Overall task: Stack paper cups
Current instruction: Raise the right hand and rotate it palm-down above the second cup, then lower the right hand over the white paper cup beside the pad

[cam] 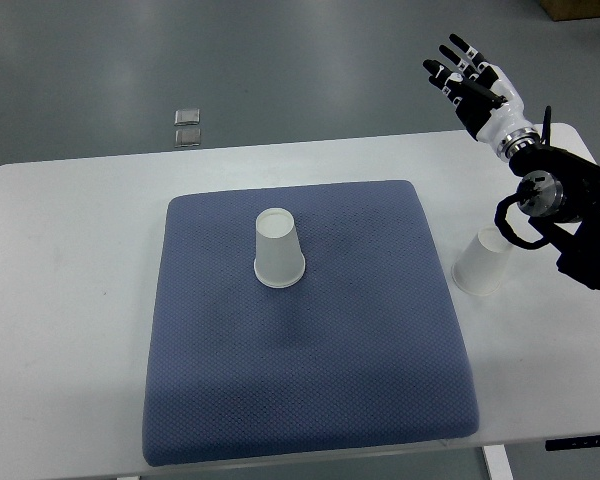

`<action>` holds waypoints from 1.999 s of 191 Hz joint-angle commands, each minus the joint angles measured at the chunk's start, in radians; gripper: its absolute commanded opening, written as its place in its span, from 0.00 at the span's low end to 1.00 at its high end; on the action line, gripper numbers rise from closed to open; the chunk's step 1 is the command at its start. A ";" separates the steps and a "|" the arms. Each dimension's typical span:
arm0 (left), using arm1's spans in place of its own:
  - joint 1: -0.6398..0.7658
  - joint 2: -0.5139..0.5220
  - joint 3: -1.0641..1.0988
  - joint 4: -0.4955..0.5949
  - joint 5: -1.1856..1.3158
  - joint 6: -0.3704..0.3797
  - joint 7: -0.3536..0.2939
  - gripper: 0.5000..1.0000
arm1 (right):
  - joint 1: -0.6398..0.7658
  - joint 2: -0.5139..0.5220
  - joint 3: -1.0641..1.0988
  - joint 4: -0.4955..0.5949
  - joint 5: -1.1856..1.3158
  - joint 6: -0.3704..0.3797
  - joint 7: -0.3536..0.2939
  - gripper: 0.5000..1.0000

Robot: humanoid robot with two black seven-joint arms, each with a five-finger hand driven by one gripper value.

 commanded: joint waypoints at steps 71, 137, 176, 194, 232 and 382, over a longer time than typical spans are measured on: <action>0.000 0.000 0.001 0.000 0.000 0.000 0.000 1.00 | 0.065 -0.037 -0.009 0.002 -0.164 0.000 -0.007 0.83; 0.001 0.000 0.001 0.000 0.000 0.001 0.000 1.00 | 0.098 -0.070 -0.129 0.000 -0.322 0.039 -0.016 0.83; 0.000 0.000 0.000 0.000 0.000 0.001 0.000 1.00 | 0.123 -0.103 -0.144 0.002 -0.460 0.065 -0.033 0.83; 0.000 0.000 0.001 0.000 0.000 0.001 0.000 1.00 | 0.127 -0.107 -0.161 0.002 -0.555 0.078 -0.041 0.83; 0.000 0.000 0.001 0.000 0.000 0.001 0.000 1.00 | 0.154 -0.158 -0.222 0.006 -0.820 0.200 -0.044 0.83; 0.000 0.000 0.001 0.000 0.000 0.001 0.000 1.00 | 0.324 -0.371 -0.564 0.233 -1.268 0.343 -0.033 0.83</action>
